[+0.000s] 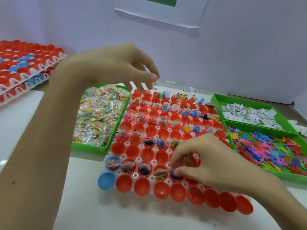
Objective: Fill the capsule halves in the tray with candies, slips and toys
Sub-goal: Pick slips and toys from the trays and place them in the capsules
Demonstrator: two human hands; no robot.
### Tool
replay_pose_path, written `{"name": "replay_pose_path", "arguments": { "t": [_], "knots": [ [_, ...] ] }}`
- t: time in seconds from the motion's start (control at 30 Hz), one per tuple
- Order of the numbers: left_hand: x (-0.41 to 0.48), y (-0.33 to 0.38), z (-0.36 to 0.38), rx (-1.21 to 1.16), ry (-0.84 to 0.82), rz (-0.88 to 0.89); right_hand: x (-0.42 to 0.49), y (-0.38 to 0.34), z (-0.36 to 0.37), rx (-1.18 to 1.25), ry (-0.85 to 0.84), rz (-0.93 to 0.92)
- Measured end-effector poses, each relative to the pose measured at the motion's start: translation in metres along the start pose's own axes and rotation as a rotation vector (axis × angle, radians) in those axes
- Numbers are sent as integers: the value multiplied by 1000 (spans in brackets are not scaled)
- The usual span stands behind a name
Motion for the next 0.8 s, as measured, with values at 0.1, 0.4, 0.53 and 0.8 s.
{"name": "replay_pose_path", "arguments": {
  "t": [0.1,0.4,0.53,0.8],
  "knots": [
    [10,-41,-5,49,125,-130,-1,-1,-3,-10,18,-23],
    [20,-101,26,135,172,-440,-9,24,-75,134,326,-7],
    [20,-104,20,152,148,-442,-12,89,-129,323,647,143],
    [20,-115,19,58,39,-450,-14,238,-121,236,654,778]
  ]
}}
Point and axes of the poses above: each hand's wrist, its own x-axis towards the middle knuckle, its own z-axis out of the palm, y = z × x, the point moved 4 cm from there along x, towards the middle knuckle, and after that the axes turned 4 degrees about z, right-handed, at the moved point
